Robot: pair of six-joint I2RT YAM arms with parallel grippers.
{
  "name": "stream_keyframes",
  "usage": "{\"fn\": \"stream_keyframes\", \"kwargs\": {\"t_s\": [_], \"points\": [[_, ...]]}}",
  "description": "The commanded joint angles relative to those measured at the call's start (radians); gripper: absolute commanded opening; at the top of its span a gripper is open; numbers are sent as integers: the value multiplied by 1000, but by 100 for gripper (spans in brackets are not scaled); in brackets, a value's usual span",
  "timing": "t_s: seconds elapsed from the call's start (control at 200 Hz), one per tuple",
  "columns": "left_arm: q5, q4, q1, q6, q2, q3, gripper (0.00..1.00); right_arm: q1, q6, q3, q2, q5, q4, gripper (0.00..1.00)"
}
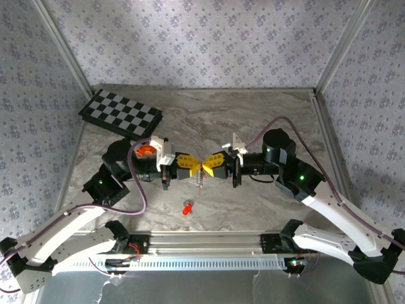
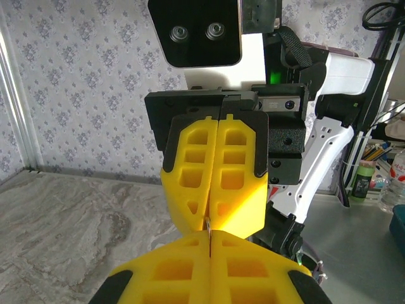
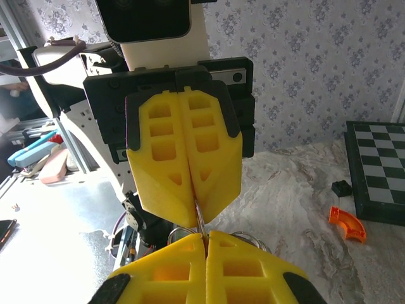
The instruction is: Put the keys on the keyring
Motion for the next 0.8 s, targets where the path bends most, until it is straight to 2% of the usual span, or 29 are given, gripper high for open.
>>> {"fn": "stream_keyframes", "kwargs": {"t_s": [0.0, 0.055, 0.165, 0.255, 0.385, 0.535, 0.795], "points": [[22, 37, -14, 0, 10, 23, 0, 6, -27, 10, -5, 19, -27, 0], [-1, -19, -15, 24, 11, 36, 1, 6, -60, 32, -7, 37, -77, 0], [-58, -200, -15, 113, 22, 99, 25, 7, -142, 117, 14, 79, -244, 0], [-105, -351, -15, 193, 50, 166, 33, 6, -222, 207, 46, 106, -389, 0], [-125, -467, -15, 253, 85, 232, 34, 7, -318, 299, 95, 142, -558, 0], [-129, -499, -15, 278, 108, 262, 34, 16, -398, 375, 146, 160, -677, 0], [-76, -493, -16, 280, 127, 279, 32, 37, -455, 443, 200, 186, -726, 0]]}}
